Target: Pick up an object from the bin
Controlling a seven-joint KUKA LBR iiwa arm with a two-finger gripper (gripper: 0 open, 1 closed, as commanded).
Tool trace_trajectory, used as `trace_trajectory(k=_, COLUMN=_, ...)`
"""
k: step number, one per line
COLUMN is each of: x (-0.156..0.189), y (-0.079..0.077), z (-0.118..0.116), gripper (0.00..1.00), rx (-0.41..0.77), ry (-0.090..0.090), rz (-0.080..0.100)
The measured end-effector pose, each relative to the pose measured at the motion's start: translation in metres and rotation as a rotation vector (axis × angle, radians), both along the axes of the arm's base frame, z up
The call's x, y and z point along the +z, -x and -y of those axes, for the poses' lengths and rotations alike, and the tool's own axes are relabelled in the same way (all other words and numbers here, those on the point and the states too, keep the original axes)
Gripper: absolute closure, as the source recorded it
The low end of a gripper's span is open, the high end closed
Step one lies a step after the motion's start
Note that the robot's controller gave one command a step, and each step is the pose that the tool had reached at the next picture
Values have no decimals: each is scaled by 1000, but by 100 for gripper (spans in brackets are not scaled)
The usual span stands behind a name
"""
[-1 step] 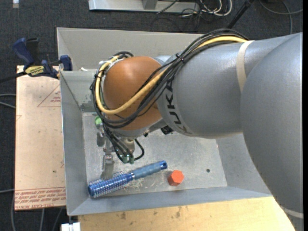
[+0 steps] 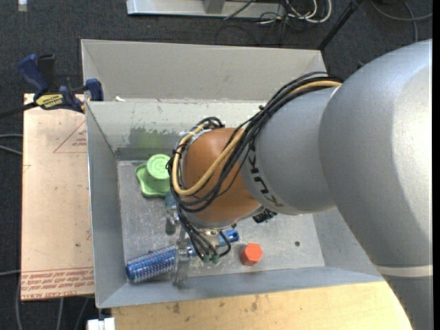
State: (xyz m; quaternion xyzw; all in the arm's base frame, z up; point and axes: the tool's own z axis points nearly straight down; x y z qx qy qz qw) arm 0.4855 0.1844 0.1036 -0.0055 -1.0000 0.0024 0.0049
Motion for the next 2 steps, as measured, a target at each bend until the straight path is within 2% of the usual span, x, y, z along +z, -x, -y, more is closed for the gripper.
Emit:
trace_trajectory(k=1, x=5, y=-2, z=-4, gripper=100, rx=3, ry=-6, rz=9)
trace_trajectory(k=2, x=5, y=-2, z=-4, gripper=0, rx=3, ry=-6, rz=9)
